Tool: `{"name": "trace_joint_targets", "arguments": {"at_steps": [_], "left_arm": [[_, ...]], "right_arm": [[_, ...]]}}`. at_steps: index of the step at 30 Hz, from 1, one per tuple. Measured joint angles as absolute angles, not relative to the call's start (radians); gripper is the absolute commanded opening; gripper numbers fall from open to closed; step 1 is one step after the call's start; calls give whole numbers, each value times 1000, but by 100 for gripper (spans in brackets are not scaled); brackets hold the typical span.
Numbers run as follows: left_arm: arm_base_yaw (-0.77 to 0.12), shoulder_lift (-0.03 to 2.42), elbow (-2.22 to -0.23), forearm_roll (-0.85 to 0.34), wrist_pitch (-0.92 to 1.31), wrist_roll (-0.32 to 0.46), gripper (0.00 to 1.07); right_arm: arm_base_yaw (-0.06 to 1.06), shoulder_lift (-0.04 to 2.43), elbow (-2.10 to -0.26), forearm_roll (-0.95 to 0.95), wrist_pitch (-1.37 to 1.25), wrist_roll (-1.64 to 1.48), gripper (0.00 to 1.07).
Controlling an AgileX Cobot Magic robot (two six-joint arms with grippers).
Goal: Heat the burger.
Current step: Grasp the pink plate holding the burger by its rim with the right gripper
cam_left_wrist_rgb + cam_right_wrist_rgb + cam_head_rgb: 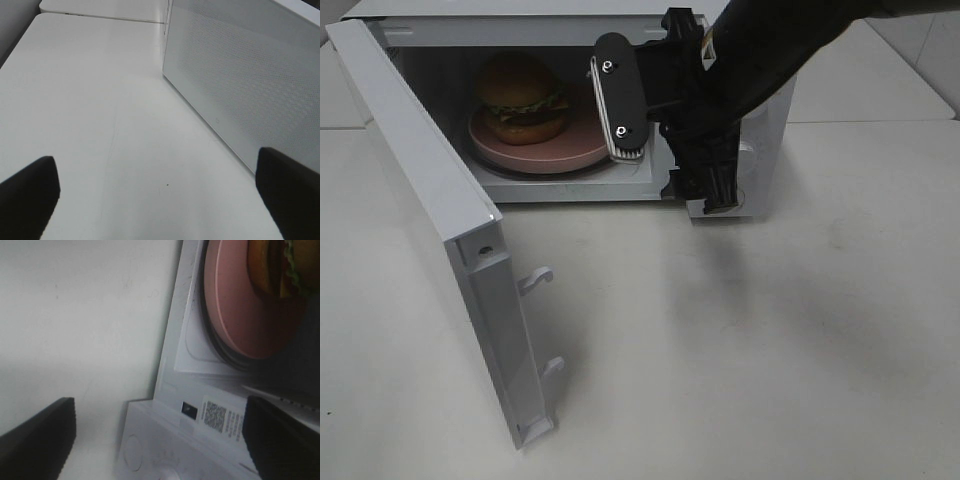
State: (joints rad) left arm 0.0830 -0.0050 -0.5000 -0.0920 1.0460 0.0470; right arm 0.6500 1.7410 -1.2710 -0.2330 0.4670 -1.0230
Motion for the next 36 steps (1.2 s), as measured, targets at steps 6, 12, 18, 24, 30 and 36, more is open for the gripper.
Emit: {"name": "trace_joint_targets", "arguments": {"at_steps": [6,12,18,24,30,36], "left_arm": [[83,-5,-500,-92,1046,47,102],[83,-5,-500,-92,1046,47,102],[83,-5,-500,-92,1046,47,102],[83,-5,-500,-92,1046,47,102],[83,-5,-500,-92,1046,47,102],[83,-5,-500,-92,1046,47,102]], "right_arm": [[666,1820,-1337,-237,431,-1023,87],[666,1886,-1392,-241,424,-1023,86],[666,1942,-1441,-241,385,-1022,85],[666,2004,-1482,-239,378,-1019,85],[666,2076,-1542,-229,377,-1016,84],[666,2171,-1652,-228,376,-990,83]]}}
